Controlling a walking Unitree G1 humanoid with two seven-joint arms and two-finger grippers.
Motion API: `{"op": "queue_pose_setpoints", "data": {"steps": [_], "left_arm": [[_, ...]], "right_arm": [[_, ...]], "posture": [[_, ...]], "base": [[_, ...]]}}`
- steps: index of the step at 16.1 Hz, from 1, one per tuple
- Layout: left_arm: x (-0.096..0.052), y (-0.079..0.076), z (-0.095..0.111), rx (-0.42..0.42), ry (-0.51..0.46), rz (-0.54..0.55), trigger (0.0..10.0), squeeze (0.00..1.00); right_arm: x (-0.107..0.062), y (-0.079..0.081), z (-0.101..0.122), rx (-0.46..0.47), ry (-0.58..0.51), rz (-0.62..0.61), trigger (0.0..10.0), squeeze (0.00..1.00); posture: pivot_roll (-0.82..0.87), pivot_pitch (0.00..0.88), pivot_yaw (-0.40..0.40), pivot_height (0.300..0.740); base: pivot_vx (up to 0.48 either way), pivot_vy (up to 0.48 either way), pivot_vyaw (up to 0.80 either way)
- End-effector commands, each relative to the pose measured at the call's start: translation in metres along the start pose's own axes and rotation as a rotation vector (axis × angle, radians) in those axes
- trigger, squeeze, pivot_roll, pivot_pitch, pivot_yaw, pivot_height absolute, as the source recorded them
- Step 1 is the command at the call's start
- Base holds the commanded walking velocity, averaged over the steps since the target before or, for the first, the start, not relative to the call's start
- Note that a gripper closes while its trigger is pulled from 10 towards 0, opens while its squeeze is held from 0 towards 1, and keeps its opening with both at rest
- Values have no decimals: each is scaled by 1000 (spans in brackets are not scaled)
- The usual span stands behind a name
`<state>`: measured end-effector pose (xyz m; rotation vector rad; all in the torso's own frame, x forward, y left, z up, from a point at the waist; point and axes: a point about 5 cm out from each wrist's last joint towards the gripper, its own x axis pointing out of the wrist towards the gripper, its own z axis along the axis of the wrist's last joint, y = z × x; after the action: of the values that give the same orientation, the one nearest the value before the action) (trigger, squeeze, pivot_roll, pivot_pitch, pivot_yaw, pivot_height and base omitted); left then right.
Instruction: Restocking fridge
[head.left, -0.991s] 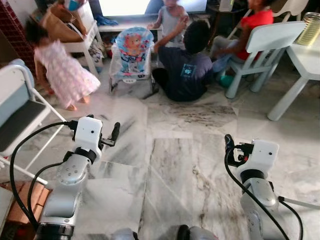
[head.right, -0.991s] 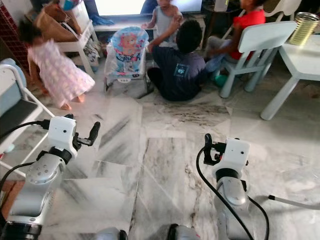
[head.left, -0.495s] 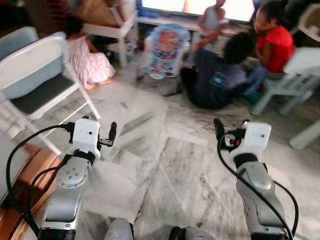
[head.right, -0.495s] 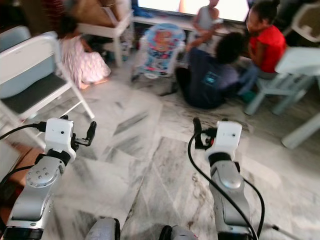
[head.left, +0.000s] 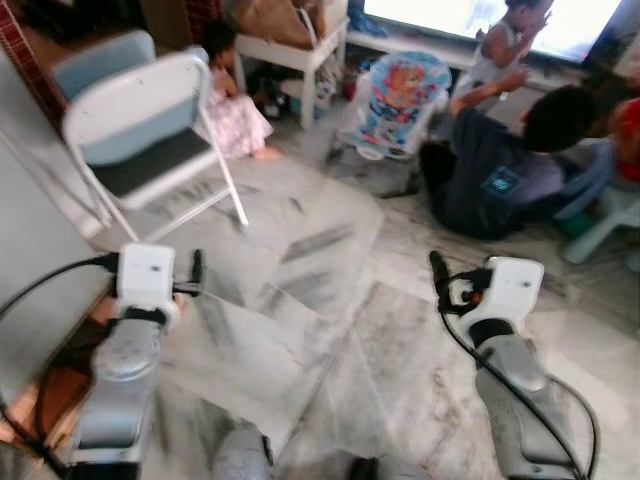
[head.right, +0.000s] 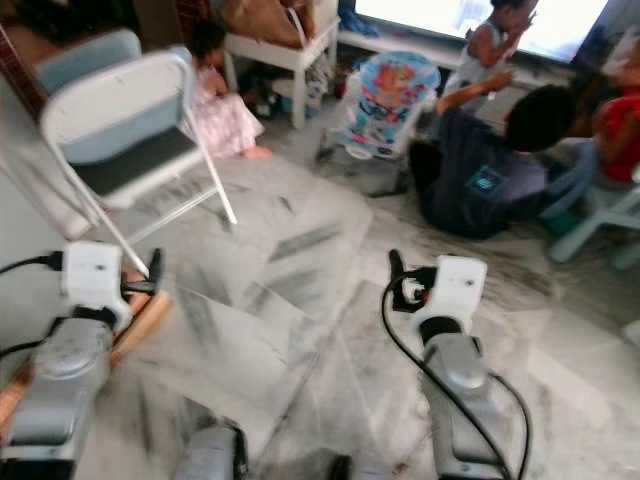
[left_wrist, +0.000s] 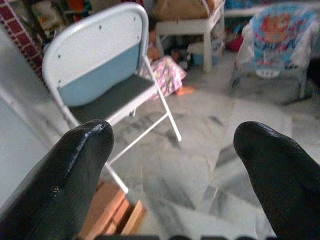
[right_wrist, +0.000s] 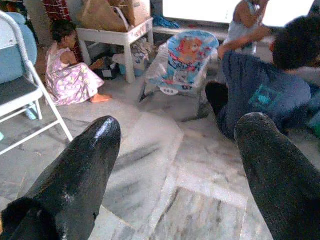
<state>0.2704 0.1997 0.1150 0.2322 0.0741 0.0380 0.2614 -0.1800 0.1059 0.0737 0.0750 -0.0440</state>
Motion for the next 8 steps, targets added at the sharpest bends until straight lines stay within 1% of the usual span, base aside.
{"op": "queue_pose_setpoints", "data": {"steps": [1, 3, 5, 6, 7, 8], "left_arm": [[2, 3, 0, 17, 4, 9, 10000, 0], [3, 4, 2, 18, 3, 23, 10000, 0], [0, 6, -1, 30, 8, 29, 10000, 0], [-4, 3, -8, 43, 27, 14, 10000, 0], [-4, 1, -11, 48, 35, 1, 10000, 0], [-2, -6, -9, 51, 29, -36, 10000, 0]], "right_arm": [[4, 7, 4, -4, -6, 28, 10000, 0], [4, 5, 4, -18, -7, 23, 10000, 0], [-1, 2, 2, -31, -4, 1, 10000, 0], [-4, -2, -3, -59, 8, -50, 10000, 0], [-5, -4, -6, -53, 10, -64, 10000, 0], [-3, -4, -7, -49, 0, -70, 10000, 0]], "posture": [[66, 162, -51, 740], [69, 165, -43, 740], [65, 163, -32, 740], [59, 154, -16, 740], [62, 148, -9, 740], [68, 138, 11, 740]], "base": [[0, 480, 0], [0, 480, 0], [0, 480, 0], [0, 442, 0], [0, 442, 0], [0, 446, 0]]}}
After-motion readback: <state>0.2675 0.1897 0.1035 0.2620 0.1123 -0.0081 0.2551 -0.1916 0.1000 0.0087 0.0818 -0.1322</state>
